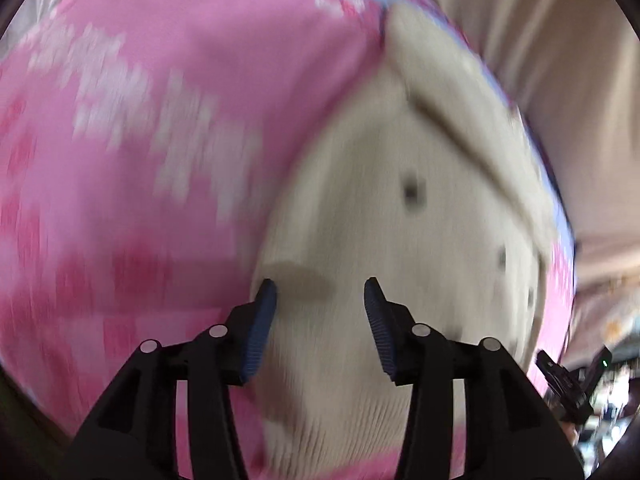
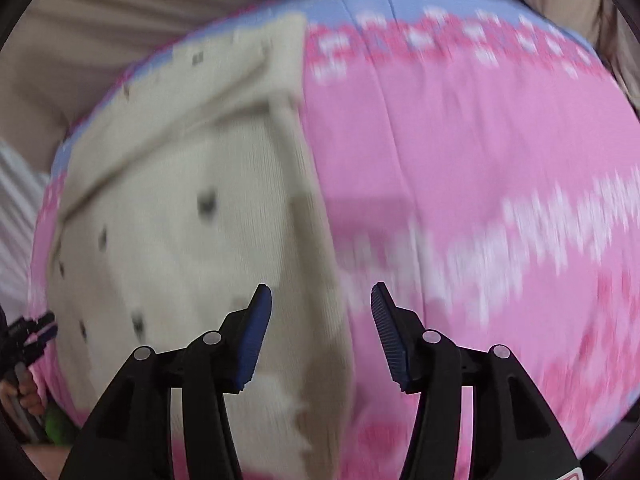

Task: Fold small clothes
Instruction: 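Move both open grippers to the ribbed hem of the sweater, then grasp the ribbed hem with the left gripper while the right gripper grasps it too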

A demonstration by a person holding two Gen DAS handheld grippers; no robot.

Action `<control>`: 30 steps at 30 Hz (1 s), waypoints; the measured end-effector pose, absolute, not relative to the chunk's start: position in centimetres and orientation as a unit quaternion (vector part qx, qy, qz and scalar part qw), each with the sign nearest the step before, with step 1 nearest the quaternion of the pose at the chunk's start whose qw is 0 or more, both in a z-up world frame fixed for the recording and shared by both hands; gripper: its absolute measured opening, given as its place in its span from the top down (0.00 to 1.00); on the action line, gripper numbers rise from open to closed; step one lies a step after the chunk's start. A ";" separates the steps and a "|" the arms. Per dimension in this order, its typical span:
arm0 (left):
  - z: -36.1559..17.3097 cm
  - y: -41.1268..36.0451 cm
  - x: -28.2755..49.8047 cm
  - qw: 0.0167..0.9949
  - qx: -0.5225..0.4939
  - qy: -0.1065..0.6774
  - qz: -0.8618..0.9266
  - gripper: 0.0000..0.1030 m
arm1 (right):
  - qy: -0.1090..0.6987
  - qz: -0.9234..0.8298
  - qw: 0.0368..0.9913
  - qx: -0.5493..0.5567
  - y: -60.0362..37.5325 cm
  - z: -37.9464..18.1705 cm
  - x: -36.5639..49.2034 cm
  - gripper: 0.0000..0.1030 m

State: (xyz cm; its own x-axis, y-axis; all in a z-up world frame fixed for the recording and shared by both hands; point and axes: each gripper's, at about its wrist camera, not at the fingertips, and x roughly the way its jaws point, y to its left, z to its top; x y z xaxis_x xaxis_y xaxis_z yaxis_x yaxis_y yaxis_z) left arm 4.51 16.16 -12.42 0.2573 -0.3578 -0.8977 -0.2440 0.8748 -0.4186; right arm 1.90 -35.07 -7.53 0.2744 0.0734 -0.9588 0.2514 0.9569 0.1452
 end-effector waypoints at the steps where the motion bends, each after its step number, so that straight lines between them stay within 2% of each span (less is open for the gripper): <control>1: -12.5 15.8 3.3 0.748 -0.241 0.616 -0.048 0.53 | 0.613 -0.053 0.774 0.151 -34.8 -8.2 -0.5 0.51; 5: -12.9 15.1 0.3 0.726 -0.234 0.642 -0.077 0.52 | 0.644 -0.055 0.742 0.178 -33.6 -10.3 -5.5 0.50; 6: -13.1 15.2 0.3 0.714 -0.240 0.653 -0.079 0.53 | 0.636 -0.053 0.749 0.178 -33.3 -10.1 -6.0 0.59; 7: -13.2 15.3 0.4 0.704 -0.243 0.663 -0.078 0.58 | 0.641 -0.043 0.745 0.182 -32.9 -10.3 -6.1 0.67; 8: -13.3 15.6 0.7 0.695 -0.240 0.674 -0.071 0.63 | 0.642 -0.038 0.745 0.179 -32.7 -10.2 -6.1 0.93; 9: -13.4 15.8 0.9 0.691 -0.237 0.680 -0.061 0.82 | 0.644 -0.027 0.741 0.188 -32.6 -10.3 -5.9 0.92; 10: -13.5 16.5 1.1 0.682 -0.252 0.684 -0.053 0.95 | 0.638 -0.025 0.742 0.203 -32.8 -10.0 -5.7 0.92; 14: -11.3 18.9 2.0 0.686 -0.353 0.634 -0.048 0.97 | 0.586 -0.004 0.778 0.228 -33.3 -6.2 -4.6 0.93; 20: -4.2 19.8 5.1 0.734 -0.394 0.545 -0.091 0.97 | 0.484 0.018 0.837 0.255 -34.7 1.4 -1.5 0.93; 25: 1.2 19.0 9.5 0.774 -0.395 0.480 -0.119 0.97 | 0.419 0.041 0.869 0.259 -35.7 6.0 3.4 0.93; 30: 4.4 17.4 16.2 0.821 -0.356 0.431 -0.113 1.00 | 0.394 0.053 0.882 0.252 -36.1 7.3 10.2 0.93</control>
